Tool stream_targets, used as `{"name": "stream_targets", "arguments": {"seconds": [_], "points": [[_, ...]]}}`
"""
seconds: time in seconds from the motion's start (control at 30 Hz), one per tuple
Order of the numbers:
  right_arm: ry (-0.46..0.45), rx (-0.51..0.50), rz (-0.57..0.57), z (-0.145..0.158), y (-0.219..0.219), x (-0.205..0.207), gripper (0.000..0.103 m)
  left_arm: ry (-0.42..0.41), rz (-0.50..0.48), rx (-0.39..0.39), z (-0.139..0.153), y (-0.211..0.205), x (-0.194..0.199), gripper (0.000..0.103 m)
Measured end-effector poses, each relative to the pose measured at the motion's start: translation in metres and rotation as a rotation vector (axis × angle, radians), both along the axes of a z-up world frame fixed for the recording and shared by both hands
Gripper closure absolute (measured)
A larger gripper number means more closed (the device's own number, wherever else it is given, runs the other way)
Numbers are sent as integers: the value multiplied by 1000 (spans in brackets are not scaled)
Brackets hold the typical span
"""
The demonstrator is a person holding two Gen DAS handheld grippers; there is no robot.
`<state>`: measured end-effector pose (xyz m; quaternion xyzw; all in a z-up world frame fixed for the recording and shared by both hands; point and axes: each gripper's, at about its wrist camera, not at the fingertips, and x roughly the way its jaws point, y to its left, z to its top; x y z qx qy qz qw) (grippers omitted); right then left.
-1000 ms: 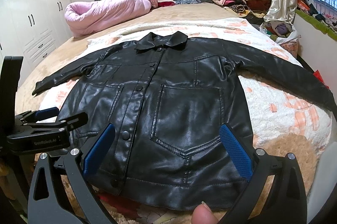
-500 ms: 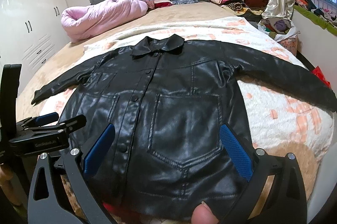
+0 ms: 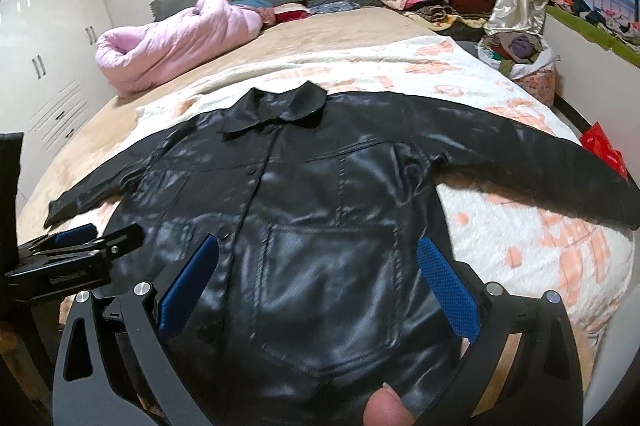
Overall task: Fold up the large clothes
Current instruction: 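Reach the right tool to the sleeve nearest it and grasp the cuff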
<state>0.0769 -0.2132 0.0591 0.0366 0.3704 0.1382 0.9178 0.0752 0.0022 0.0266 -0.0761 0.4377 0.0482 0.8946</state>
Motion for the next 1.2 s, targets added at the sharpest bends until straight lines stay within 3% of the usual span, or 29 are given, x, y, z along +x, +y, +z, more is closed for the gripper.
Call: {"name": "stream_targets", "arguments": {"seconds": [0.6, 0.87, 1.2], "points": [[63, 35, -283, -23, -93, 75, 4, 42, -71, -81, -13, -28, 84, 9], [192, 155, -545, -51, -175, 105, 4, 51, -120, -88, -20, -50, 111, 9], [233, 329, -853, -73, -268, 113, 4, 66, -162, -72, -27, -74, 144, 9]]}}
